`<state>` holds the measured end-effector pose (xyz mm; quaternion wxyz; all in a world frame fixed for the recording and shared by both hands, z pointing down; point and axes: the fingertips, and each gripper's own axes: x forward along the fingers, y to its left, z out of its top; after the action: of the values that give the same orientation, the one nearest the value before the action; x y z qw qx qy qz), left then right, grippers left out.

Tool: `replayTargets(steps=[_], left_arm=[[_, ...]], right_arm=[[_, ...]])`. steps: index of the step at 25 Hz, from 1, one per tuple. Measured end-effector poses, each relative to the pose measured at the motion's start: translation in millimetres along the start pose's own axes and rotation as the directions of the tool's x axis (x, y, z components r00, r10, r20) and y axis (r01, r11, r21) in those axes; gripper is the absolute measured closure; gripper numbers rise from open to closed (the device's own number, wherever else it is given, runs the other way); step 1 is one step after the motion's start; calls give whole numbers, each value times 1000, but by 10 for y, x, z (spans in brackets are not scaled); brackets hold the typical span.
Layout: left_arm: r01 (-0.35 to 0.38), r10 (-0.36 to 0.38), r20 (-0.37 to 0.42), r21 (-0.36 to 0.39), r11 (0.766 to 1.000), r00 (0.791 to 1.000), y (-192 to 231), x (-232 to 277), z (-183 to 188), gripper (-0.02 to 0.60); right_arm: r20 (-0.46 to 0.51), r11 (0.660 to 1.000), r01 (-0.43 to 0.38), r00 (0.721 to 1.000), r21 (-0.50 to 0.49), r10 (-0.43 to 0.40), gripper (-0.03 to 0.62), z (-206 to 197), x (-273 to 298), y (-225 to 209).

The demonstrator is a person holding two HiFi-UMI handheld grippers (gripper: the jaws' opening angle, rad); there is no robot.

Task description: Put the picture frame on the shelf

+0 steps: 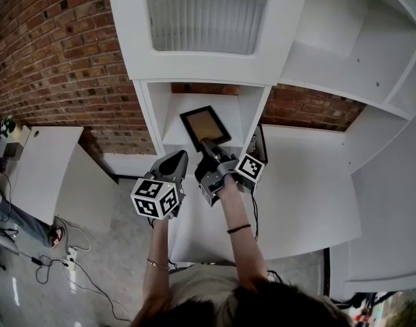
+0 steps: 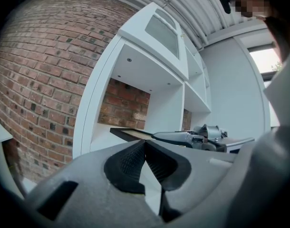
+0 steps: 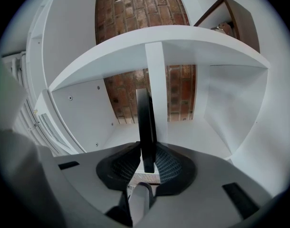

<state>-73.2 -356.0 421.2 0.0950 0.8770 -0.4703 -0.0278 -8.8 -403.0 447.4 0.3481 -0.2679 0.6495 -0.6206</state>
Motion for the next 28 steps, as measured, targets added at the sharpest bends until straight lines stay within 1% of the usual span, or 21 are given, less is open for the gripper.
replayTargets(steps=[5,13,20,28], left_arm=[[-2,2,0,4,1000,1000,-14,-22,4,571],[3,-3,-6,4,1000,1000,-63,-44,-35,571],[5,-5,-10,1,1000,1000,-90,-63,-54,571],[1,-1,-15,-1,1000,1000,-116,-117,-85,571]], right_arm=[[5,1000,11,1000,2,-11,522,1,-35,-33],[3,1000,3,1000,2,-3,488,-17,-87,-45],[-19,1000,-10,1000,-5,10,468,-72,-131,-27],[-57,999,-43,997,7,43,468,-159,-215,-2]])
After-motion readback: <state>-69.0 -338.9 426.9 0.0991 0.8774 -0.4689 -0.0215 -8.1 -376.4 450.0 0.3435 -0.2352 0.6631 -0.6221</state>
